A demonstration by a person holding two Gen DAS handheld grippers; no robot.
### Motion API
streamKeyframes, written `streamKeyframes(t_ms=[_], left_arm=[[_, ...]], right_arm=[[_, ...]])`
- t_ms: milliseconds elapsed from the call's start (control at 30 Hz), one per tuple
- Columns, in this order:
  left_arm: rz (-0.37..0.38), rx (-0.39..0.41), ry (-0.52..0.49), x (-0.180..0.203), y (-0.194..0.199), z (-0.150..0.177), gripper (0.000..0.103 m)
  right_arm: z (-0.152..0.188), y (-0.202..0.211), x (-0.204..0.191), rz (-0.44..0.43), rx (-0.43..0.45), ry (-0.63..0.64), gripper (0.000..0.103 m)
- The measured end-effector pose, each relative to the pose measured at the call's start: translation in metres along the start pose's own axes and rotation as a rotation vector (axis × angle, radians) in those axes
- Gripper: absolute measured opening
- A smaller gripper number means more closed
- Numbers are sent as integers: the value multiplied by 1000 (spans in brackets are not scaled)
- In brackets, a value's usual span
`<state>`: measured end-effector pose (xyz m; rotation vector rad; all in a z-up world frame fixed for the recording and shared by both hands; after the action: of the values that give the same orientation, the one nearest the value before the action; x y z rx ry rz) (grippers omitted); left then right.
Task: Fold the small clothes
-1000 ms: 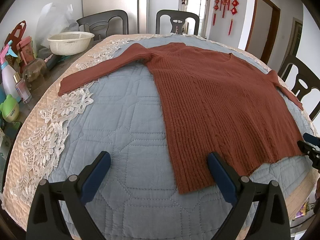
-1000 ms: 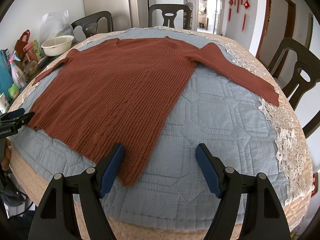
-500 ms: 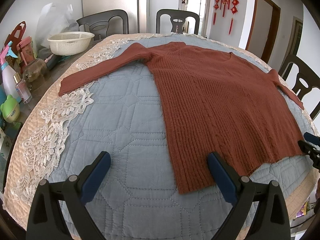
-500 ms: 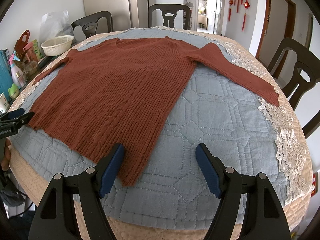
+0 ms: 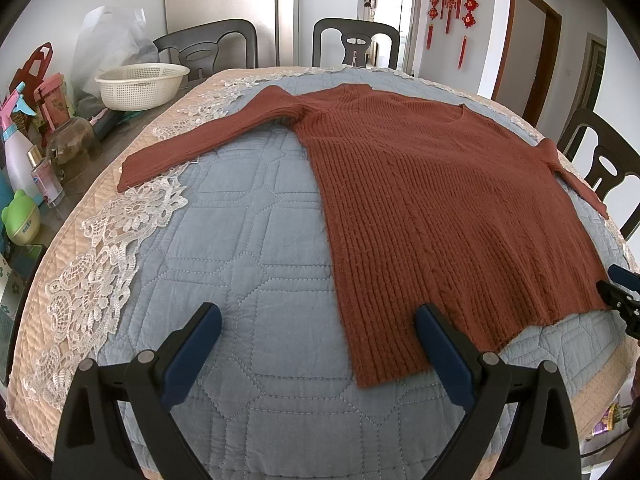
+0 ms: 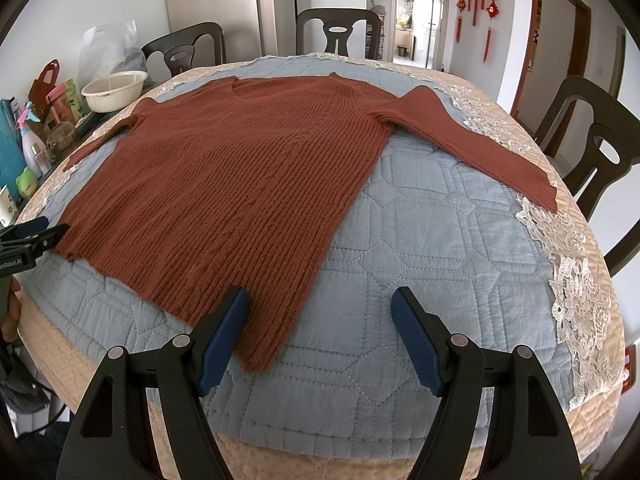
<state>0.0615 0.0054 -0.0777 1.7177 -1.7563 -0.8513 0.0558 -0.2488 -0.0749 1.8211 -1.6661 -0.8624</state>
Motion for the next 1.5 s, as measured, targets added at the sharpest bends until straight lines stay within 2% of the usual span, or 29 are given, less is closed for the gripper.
streamKeyframes(t_ms=[633,833,1033,1200,1333,1433,1500], left_arm=[[-16,-12,-8,2,4,-1,98],[-3,6,-11,2,13,-7,98],[-32,43,-17,-14,18,-25,94],[-62,57,24,-57,13,-46,85],[-141,58,81,-116,-1,-65,76],[-161,19,147,-156,-21,-68,74],[-162,-7,186,-180,-36,-69,66]], right_arm=[[0,4,1,18,-10,-10,74],[-10,15,3,25,27,-14,74],[-30,18,-10,8,61,10,74],[-51,13,-31,-20,82,57,74],[-69,7,-49,-60,96,74,74],[-78,-2,-61,-67,97,100,74],[-82,-8,-69,-75,91,117,74]])
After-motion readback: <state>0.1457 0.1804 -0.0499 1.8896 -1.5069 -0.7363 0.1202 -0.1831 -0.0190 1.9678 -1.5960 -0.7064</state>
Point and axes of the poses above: each gripper's, at about its wrist camera, not at the fingertips, and y roughly against the way its jaws point, x to its right, z to its underside, the point moved 10 cm from there along -y, roughly the way its jaws point, and after that the axes turned 8 degrees about -y, right-handed, at the moved point
